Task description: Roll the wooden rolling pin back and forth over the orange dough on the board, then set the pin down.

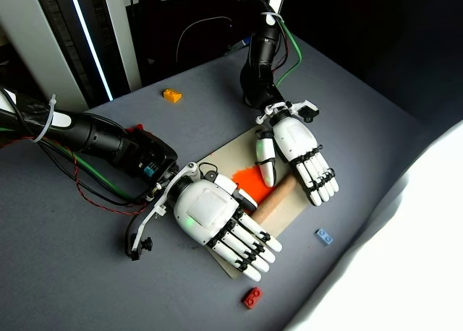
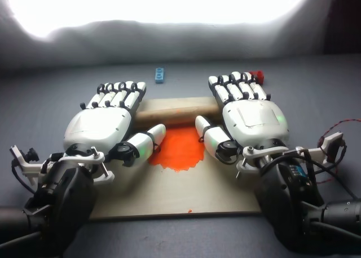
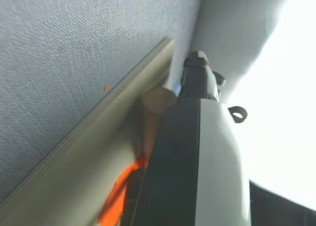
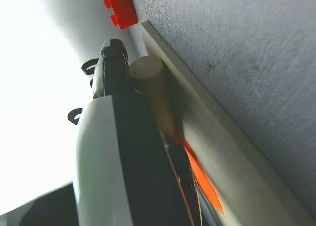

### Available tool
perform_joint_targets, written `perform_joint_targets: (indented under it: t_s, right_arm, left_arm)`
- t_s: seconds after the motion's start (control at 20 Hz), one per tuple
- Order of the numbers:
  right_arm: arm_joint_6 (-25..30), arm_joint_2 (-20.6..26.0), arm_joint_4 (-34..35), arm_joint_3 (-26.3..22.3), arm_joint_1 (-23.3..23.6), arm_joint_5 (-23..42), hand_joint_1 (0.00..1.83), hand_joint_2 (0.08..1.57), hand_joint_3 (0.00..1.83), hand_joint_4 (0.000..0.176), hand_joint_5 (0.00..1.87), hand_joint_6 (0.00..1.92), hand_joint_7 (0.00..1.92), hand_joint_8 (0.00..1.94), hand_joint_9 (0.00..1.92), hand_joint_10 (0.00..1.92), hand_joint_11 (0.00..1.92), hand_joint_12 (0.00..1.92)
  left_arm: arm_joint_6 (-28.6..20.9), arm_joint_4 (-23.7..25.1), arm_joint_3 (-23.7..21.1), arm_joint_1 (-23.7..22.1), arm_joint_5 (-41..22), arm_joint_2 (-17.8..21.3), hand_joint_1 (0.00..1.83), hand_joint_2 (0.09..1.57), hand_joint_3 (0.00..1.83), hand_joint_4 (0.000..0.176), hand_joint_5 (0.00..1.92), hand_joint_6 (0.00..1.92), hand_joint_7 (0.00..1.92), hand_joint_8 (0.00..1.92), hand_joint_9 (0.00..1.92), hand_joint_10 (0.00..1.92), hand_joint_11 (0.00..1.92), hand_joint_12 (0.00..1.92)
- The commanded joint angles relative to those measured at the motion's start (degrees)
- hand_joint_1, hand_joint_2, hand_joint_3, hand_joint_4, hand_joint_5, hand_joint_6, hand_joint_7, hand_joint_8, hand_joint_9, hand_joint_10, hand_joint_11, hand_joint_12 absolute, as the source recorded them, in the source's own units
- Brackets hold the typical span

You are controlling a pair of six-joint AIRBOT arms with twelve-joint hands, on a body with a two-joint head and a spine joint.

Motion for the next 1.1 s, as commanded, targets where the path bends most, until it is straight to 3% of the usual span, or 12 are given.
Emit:
perform_joint_targets:
  t_s: [0.0, 0.7, 1.05]
  right_arm:
    - [0.0, 0.3, -1.7, 0.5, 0.5, 4.6, 0.00, 1.46, 0.00, 0.000, 0.11, 0.01, 0.08, 0.00, 0.04, 0.01, 0.00, 0.00]
    - [0.0, 0.2, -1.7, 0.6, 0.6, 4.5, 0.00, 1.47, 0.00, 0.000, 0.11, 0.01, 0.09, 0.00, 0.04, 0.00, 0.00, 0.00]
    - [0.0, 0.3, -1.7, 0.6, 0.6, 4.5, 0.00, 1.47, 0.00, 0.000, 0.11, 0.01, 0.08, 0.00, 0.04, 0.01, 0.00, 0.00]
  left_arm:
    - [-0.1, 2.2, 0.3, -0.4, -4.6, -0.2, 0.00, 1.40, 0.00, 0.000, 0.00, 0.00, 0.00, 0.00, 0.00, 0.00, 0.00, 0.00]
    - [-0.6, 2.2, 2.2, -1.6, -2.6, -0.4, 0.00, 1.41, 0.00, 0.000, 0.00, 0.00, 0.00, 0.00, 0.00, 0.00, 0.00, 0.00]
    - [-4.0, 2.2, 2.0, -1.7, -2.2, 0.0, 0.00, 1.41, 0.00, 0.000, 0.00, 0.00, 0.00, 0.00, 0.00, 0.00, 0.00, 0.00]
